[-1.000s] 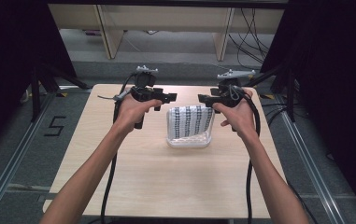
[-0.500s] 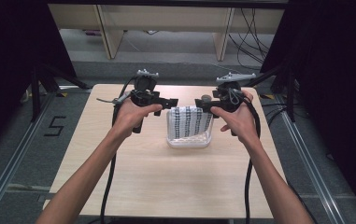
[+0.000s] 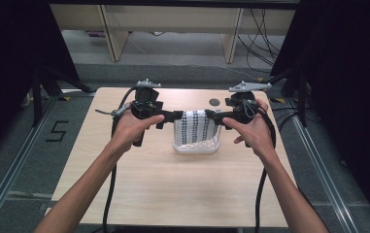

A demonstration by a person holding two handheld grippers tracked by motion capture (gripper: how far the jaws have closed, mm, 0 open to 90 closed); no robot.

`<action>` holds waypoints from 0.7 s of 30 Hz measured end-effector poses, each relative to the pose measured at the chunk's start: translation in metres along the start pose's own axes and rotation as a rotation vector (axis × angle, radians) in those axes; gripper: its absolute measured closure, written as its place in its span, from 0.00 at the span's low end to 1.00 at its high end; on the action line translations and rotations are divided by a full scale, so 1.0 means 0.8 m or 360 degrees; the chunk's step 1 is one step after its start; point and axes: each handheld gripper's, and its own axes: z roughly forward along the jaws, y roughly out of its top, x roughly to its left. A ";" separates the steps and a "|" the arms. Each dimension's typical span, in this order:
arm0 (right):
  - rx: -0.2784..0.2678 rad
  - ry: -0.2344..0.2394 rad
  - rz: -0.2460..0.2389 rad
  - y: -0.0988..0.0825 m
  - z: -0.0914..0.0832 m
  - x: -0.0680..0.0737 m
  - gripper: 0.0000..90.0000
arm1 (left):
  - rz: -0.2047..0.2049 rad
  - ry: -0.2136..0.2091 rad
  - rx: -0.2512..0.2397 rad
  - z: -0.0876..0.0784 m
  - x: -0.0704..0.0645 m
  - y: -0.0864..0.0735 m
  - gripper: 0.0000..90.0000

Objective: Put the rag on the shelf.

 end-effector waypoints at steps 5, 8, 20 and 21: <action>-0.0017 0.0028 0.0013 -0.009 -0.006 0.002 0.18 | 0.0007 -0.0013 -0.0018 -0.007 -0.001 -0.008 0.16; -0.0023 0.0043 0.0011 -0.014 -0.009 0.002 0.18 | 0.0019 -0.0021 -0.0025 -0.011 -0.001 -0.016 0.16; -0.0007 0.0074 0.0013 -0.034 -0.013 0.007 0.18 | 0.0012 -0.0044 -0.0054 -0.022 0.000 -0.047 0.16; -0.0007 0.0074 0.0013 -0.034 -0.013 0.007 0.18 | 0.0012 -0.0044 -0.0054 -0.022 0.000 -0.047 0.16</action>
